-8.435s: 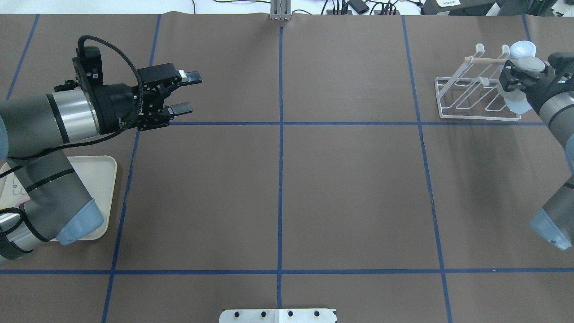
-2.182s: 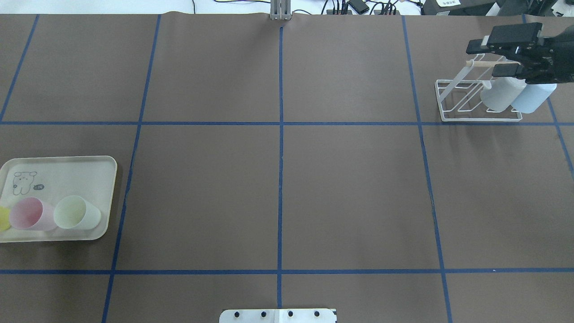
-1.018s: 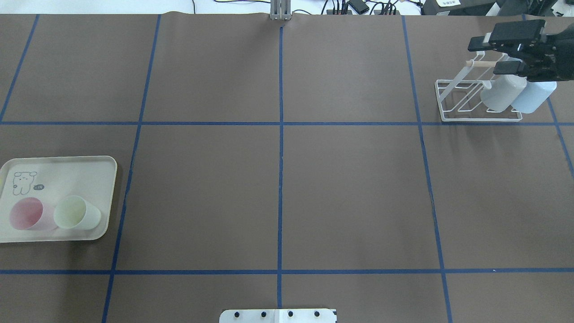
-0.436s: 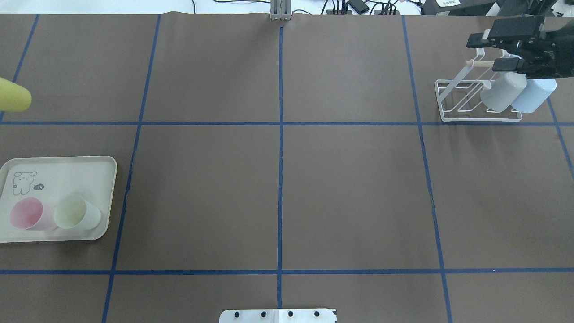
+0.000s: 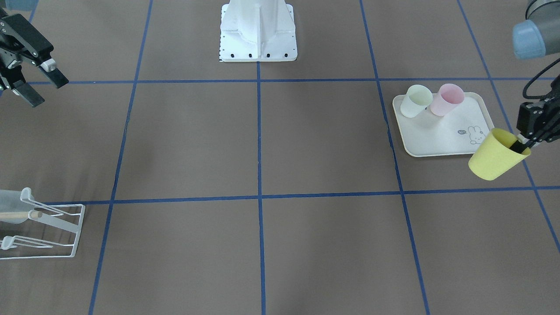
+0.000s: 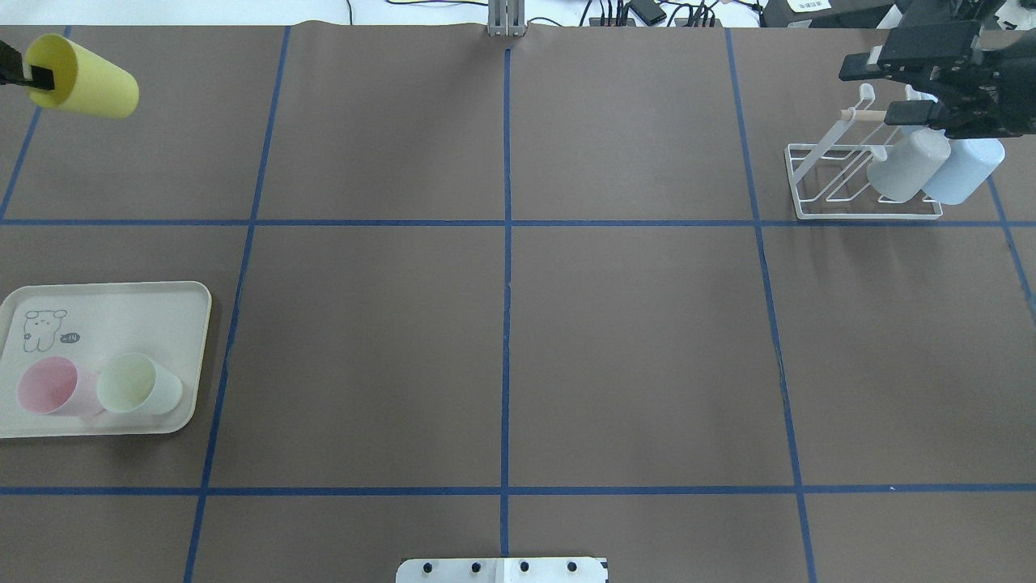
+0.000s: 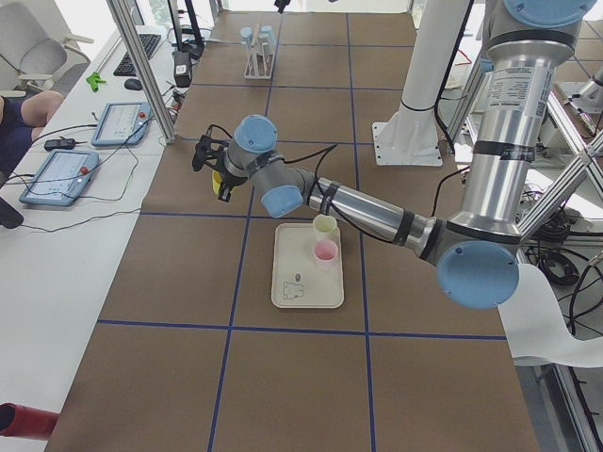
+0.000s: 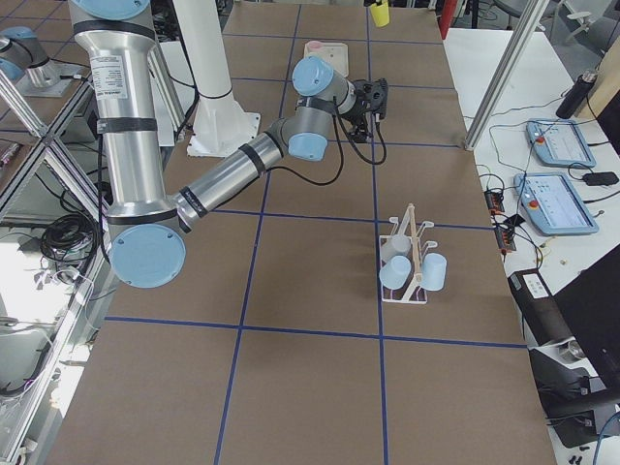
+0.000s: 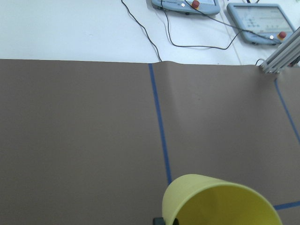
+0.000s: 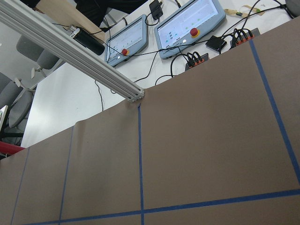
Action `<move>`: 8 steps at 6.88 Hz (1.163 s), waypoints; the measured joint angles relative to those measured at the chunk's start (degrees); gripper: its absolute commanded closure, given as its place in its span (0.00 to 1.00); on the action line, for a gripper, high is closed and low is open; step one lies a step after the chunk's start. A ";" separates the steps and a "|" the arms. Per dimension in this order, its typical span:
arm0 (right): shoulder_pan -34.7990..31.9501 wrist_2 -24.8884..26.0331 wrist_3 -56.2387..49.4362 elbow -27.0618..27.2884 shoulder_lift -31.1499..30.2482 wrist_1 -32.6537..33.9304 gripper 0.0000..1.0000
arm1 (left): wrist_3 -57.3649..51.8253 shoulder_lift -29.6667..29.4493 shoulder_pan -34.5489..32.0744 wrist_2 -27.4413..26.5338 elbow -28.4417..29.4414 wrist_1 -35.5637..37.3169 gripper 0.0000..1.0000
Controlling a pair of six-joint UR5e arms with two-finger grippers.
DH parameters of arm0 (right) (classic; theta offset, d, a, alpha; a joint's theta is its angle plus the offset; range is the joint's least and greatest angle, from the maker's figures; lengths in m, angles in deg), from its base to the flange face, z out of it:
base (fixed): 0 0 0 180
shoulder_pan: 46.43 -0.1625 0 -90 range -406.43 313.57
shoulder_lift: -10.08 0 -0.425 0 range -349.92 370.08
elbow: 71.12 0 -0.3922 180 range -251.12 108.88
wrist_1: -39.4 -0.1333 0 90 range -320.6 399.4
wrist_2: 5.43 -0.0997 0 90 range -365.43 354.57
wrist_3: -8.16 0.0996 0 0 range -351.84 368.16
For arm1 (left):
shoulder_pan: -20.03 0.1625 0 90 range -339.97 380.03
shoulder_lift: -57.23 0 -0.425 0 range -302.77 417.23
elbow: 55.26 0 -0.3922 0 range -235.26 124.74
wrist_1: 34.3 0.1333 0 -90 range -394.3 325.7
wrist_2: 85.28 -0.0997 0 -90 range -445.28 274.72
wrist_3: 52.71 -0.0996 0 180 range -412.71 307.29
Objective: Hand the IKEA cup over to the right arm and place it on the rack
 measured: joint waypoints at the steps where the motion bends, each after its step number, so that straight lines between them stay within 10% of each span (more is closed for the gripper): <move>1: 0.01 0.13 2.54 -0.81 1.77 -0.01 0.00 | 8.73 -1.69 1.73 -0.14 -0.25 -3.21 1.00; 5: 3.08 3.02 11.18 -5.75 10.55 -0.26 0.00 | 41.32 -5.70 11.22 -12.01 -0.26 -19.41 1.00; 8: 13.35 16.08 20.62 -7.84 11.91 -9.04 0.00 | 62.82 -10.68 21.67 -27.59 0.45 -28.23 1.00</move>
